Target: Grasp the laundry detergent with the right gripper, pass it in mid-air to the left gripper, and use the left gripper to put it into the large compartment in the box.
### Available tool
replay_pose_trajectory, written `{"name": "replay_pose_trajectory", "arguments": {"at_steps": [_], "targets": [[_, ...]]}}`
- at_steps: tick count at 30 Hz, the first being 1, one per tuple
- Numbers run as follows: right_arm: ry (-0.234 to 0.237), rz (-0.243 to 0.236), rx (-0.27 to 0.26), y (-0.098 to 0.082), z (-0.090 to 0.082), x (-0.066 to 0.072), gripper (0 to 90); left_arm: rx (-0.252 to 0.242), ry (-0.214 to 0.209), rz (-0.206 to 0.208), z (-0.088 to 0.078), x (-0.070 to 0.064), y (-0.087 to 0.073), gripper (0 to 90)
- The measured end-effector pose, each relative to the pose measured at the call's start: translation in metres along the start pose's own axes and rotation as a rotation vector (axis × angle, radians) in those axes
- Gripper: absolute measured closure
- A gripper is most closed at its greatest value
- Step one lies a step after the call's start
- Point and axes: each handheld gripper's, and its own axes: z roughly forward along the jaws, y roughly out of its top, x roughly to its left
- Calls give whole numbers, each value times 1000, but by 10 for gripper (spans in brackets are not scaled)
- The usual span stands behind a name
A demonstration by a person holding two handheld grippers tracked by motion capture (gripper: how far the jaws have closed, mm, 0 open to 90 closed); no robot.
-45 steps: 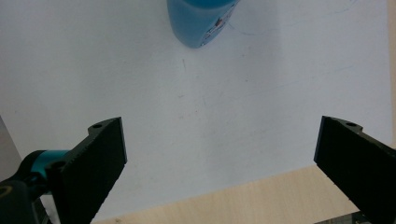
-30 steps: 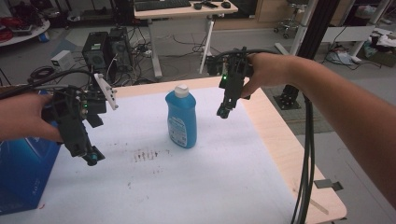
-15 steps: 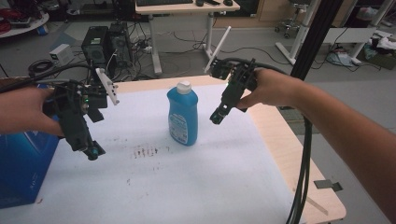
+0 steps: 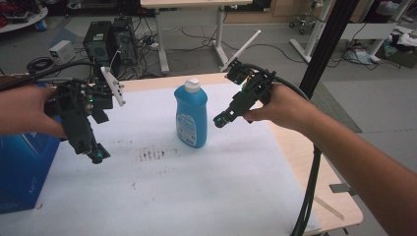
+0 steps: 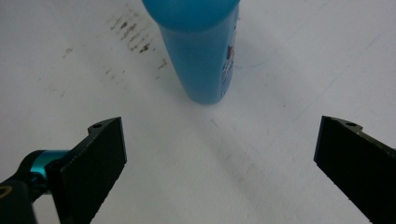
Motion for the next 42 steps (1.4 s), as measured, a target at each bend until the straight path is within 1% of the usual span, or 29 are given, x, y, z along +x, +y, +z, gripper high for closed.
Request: {"name": "replay_pose_trajectory", "arguments": {"at_steps": [1,2,3,5,6,7,8,9,10,11,12,13,14,17,18,19,23,24,27,29,31,35,39,41,42], "targets": [[0,0,0,0,0,0,17,2,1,1,0,0,0,17],[-3,4,-17,-1,1,0,17,2,1,1,0,0,1,17],[-18,14,-48,-4,1,1,16,2,1,2,0,0,1,17],[-22,17,-77,-7,2,3,17,4,3,3,0,0,1,17],[-22,17,-77,-7,2,3,17,5,4,3,0,1,0,17],[-34,10,-93,-9,3,4,17,2,5,0,1,1,0,17],[-49,16,-124,-13,4,6,16,0,4,-2,1,1,-1,17],[-51,21,-139,-15,5,7,17,-3,3,-3,1,1,-1,17],[-52,22,-151,-17,6,8,17,-5,3,-2,2,1,-2,17],[-52,22,-151,-17,6,8,17,-5,3,-2,2,1,-2,17],[-60,24,-170,-20,9,10,17,-3,2,-3,2,1,-2,17],[-60,25,-179,-22,10,11,17,-5,1,-2,2,1,-2,17],[-60,25,-179,-22,10,11,17,-8,1,-3,3,1,-2,17],[-78,31,-209,-26,14,13,16,-5,1,-3,3,1,-3,17],[-78,31,-209,-26,14,13,16,-4,2,-5,2,1,-3,17],[-81,41,-237,-28,14,14,17,-4,3,-5,2,2,-3,17],[-80,49,-257,-31,16,16,17,-8,5,-5,3,2,-3,17],[-78,60,-268,-33,19,17,17,-7,5,-4,3,2,-2,17],[-78,65,-276,-36,22,18,17,-12,4,0,3,2,-1,17],[-72,79,-290,-38,26,18,17,-14,4,1,4,2,0,17],[-71,80,-289,-39,29,19,17,-14,4,1,4,2,0,17],[-72,81,-297,-39,32,19,17,-8,4,2,5,3,0,16],[-83,91,-321,-35,38,18,17,-9,3,5,6,3,1,16],[-82,95,-321,-35,39,18,17,-11,2,6,6,3,1,17],[-74,96,-321,-33,43,17,17,-10,3,5,6,3,0,16]]}}
